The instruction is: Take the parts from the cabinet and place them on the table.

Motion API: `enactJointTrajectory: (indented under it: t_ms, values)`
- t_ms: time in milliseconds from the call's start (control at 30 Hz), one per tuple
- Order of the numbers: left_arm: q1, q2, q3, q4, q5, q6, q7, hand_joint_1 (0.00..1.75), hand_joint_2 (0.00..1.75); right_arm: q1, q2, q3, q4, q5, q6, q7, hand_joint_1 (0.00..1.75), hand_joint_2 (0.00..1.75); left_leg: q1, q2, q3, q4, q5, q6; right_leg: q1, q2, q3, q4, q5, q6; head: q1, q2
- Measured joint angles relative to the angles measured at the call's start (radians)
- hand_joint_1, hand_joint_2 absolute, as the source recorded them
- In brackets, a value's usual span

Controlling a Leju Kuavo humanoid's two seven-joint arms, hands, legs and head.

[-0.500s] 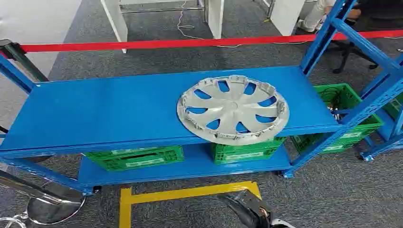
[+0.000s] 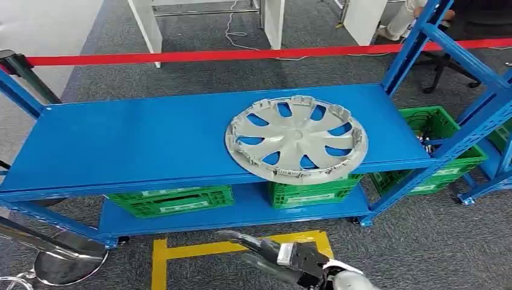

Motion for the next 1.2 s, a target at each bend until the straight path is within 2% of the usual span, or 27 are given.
enactJointTrajectory:
  t_ms: [133, 267, 633, 667, 733, 767, 800, 1000, 1100, 1200]
  values:
    - [0.000, 0.000, -0.002, 0.000, 0.001, 0.000, -0.008, 0.00, 0.00, -0.004, -0.001, -0.007, -0.074, 0.053, -0.032, -0.019, 0.00, 1.75, 0.000, 0.000, 0.000, 0.000, 0.000, 0.000, 0.000, 0.000, 0.000, 0.000, 0.000, 0.000, 0.000, 0.000]
    - [-0.001, 0.000, -0.005, 0.002, 0.003, 0.000, -0.010, 0.00, 0.00, -0.009, -0.001, -0.009, -0.121, 0.138, -0.106, -0.036, 0.00, 1.75, 0.000, 0.000, 0.000, 0.000, 0.000, 0.000, 0.000, 0.001, 0.001, 0.000, 0.000, 0.000, 0.000, 0.000]
    - [-0.001, -0.001, -0.022, 0.005, 0.002, -0.001, -0.012, 0.00, 0.00, -0.012, -0.001, -0.005, -0.178, 0.471, -0.408, -0.034, 0.00, 1.75, 0.000, 0.000, 0.000, 0.001, 0.000, 0.000, 0.000, 0.001, 0.001, 0.000, 0.000, 0.000, 0.000, 0.000]
    - [-0.001, -0.001, -0.026, 0.005, 0.001, -0.001, -0.012, 0.00, 0.00, -0.013, -0.001, -0.001, -0.179, 0.532, -0.464, -0.021, 0.00, 1.75, 0.000, 0.000, 0.000, 0.001, 0.000, 0.000, 0.000, 0.001, 0.001, 0.000, 0.000, 0.000, 0.000, 0.000]
    - [0.000, -0.001, -0.033, 0.005, -0.002, -0.001, -0.014, 0.00, 0.00, -0.014, -0.001, 0.008, -0.181, 0.750, -0.663, 0.002, 0.00, 1.75, 0.000, 0.000, 0.000, 0.001, 0.000, 0.000, 0.000, 0.001, 0.001, 0.000, 0.000, 0.000, 0.000, 0.000]
    - [0.000, -0.001, -0.035, 0.005, -0.003, -0.001, -0.014, 0.00, 0.00, -0.016, -0.001, 0.011, -0.182, 0.813, -0.720, 0.005, 0.00, 1.75, 0.000, 0.000, 0.000, 0.001, 0.000, 0.000, 0.000, 0.001, 0.001, 0.000, 0.000, 0.000, 0.001, 0.000]
    - [0.000, -0.001, -0.038, 0.005, -0.004, -0.001, -0.014, 0.00, 0.00, -0.019, -0.001, 0.013, -0.182, 0.837, -0.745, 0.009, 0.00, 1.75, 0.000, 0.001, 0.000, 0.001, 0.000, 0.000, 0.000, 0.002, 0.001, 0.000, 0.000, 0.000, 0.000, 0.000]
    - [0.002, -0.005, -0.047, 0.005, -0.019, 0.013, -0.060, 0.00, 0.00, -0.016, -0.002, 0.019, -0.181, 0.940, -0.793, 0.066, 0.00, 1.75, 0.000, 0.001, 0.000, 0.001, 0.000, 0.000, 0.000, 0.001, 0.001, 0.000, 0.000, 0.000, 0.000, 0.000]
    - [0.003, -0.020, -0.054, 0.004, -0.039, 0.079, -0.085, 0.00, 0.00, -0.008, -0.004, 0.021, -0.176, 1.018, -0.829, 0.102, 0.00, 1.75, 0.000, 0.001, 0.000, 0.001, 0.000, 0.000, 0.000, 0.001, 0.001, -0.001, 0.000, 0.000, 0.000, 0.000]
    - [0.016, -0.018, -0.069, -0.043, -0.075, 0.185, -0.098, 0.00, 0.00, -0.001, -0.004, 0.021, -0.167, 1.107, -0.859, 0.147, 0.00, 1.75, 0.000, 0.001, 0.000, 0.001, 0.000, 0.000, 0.000, 0.001, 0.001, -0.001, 0.000, 0.000, 0.000, 0.000]
